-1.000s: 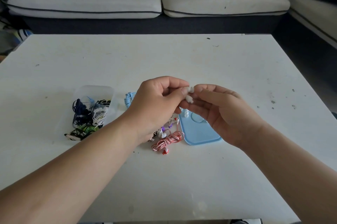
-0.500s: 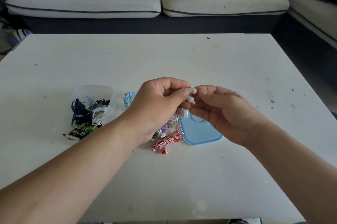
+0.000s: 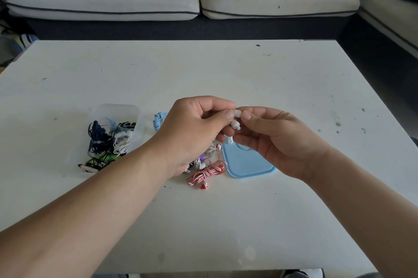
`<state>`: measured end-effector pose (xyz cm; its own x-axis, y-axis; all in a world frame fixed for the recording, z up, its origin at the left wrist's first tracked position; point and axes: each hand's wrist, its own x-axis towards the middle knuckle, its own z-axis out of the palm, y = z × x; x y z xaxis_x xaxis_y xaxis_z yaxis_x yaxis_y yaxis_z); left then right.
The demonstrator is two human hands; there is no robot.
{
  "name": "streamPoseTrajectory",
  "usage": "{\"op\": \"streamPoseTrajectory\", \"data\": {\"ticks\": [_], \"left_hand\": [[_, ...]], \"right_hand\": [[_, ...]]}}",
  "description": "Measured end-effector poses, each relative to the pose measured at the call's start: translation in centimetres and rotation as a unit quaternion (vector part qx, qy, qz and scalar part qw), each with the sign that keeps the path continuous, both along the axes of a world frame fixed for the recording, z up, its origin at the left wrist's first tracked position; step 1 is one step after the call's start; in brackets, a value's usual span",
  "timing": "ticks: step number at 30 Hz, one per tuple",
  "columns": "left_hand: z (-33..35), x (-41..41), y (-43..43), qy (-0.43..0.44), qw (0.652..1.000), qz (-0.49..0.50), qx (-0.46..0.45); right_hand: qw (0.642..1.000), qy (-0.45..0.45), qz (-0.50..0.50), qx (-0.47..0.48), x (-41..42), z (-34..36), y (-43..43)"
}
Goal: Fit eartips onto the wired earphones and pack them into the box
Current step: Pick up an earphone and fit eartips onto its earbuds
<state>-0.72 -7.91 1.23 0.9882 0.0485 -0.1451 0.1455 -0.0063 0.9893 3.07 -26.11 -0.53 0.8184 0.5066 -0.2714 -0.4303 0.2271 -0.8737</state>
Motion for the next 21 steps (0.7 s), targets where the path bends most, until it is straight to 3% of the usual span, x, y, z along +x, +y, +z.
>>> {"op": "streamPoseTrajectory", "data": {"ticks": [14, 19, 21], "left_hand": [[0.2, 0.0, -0.1, 0.042, 0.998, -0.037, -0.028], [0.1, 0.1, 0.0, 0.072, 0.994, -0.024, -0.073], [0.0, 0.1, 0.0, 0.079, 0.994, -0.016, -0.075]], "right_hand": [[0.999, 0.023, -0.007, -0.035, 0.4, -0.4, -0.9], [0.990, 0.009, -0.081, -0.115, 0.5, -0.1, -1.4], [0.974, -0.012, -0.118, -0.191, 0.8, -0.5, -1.7]]}}
